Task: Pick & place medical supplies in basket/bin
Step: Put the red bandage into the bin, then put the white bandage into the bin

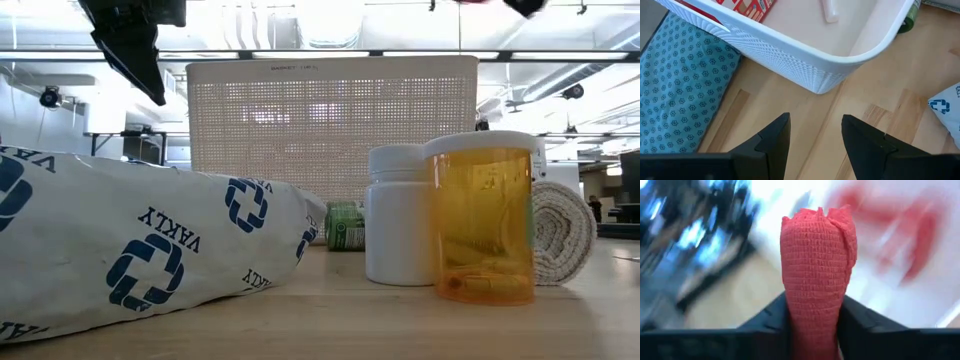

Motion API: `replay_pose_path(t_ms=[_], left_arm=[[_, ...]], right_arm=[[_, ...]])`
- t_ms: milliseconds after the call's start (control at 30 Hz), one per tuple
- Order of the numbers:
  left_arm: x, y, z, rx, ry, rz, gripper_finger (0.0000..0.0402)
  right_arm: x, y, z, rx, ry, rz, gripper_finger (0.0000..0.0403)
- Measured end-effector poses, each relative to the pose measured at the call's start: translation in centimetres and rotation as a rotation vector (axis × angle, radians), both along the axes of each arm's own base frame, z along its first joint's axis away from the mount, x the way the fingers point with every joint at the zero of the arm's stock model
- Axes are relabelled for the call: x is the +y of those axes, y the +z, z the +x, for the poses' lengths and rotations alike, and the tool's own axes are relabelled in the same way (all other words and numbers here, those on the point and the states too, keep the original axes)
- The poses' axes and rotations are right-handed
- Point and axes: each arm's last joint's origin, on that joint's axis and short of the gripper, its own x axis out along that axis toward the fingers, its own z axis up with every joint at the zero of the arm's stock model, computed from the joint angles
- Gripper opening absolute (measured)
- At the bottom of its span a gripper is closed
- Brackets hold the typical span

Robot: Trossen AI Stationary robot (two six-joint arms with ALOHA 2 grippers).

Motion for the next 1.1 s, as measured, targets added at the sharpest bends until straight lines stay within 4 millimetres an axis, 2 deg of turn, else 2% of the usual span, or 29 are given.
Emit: replay_pose_path(t_ms=[133,200,300,367,433,567,700,800,900,1000,1100], left_arm=[[0.0,0.0,0.0,0.000,0.000,0.000,0.0159],[0.0,0.0,0.0,0.000,0.000,0.000,0.0159],[0.0,0.0,0.0,0.000,0.000,0.000,0.0159],[0.0,0.0,0.0,0.000,0.000,0.000,0.0159],[0.0,0.0,0.0,0.000,0.000,0.000,0.0159],[0.0,0.0,0.0,0.000,0.000,0.000,0.0159],[0.0,0.0,0.0,0.000,0.000,-0.001,0.0159],[0.0,0.0,0.0,0.000,0.000,-0.001,0.0159],[0.0,0.0,0.0,-0.002,-0.001,-0.002,0.0159],[0.0,0.1,0.1,-0.012,-0.001,-0.004,0.0159],[0.0,0.1,0.3,-0.031,-0.004,-0.004,0.0159]], right_arm=[[-4.6,3.1,1.0,0.015,-0.136,-0.155,0.0202],[-7.0,3.9,1.7,0.036,-0.127,-0.133,0.0241],[-9.7,4.4,2.9,0.035,-0.015,0.001,0.0289],[-10.6,4.6,3.6,0.035,0.050,0.059,0.0311],[-10.6,4.6,4.1,0.066,0.084,0.045,0.0323],[-8.2,4.4,3.8,0.204,0.137,-0.017,0.0327],[-4.7,2.4,2.3,0.435,0.134,0.079,0.0326],[-1.7,0.5,0.8,0.592,0.117,0.213,0.0326],[1.7,-1.6,0.1,0.667,0.094,0.349,0.0326],[4.3,-4.1,0.1,0.680,0.030,0.502,0.0326],[6.1,-7.3,1.2,0.658,-0.056,0.643,0.0326]])
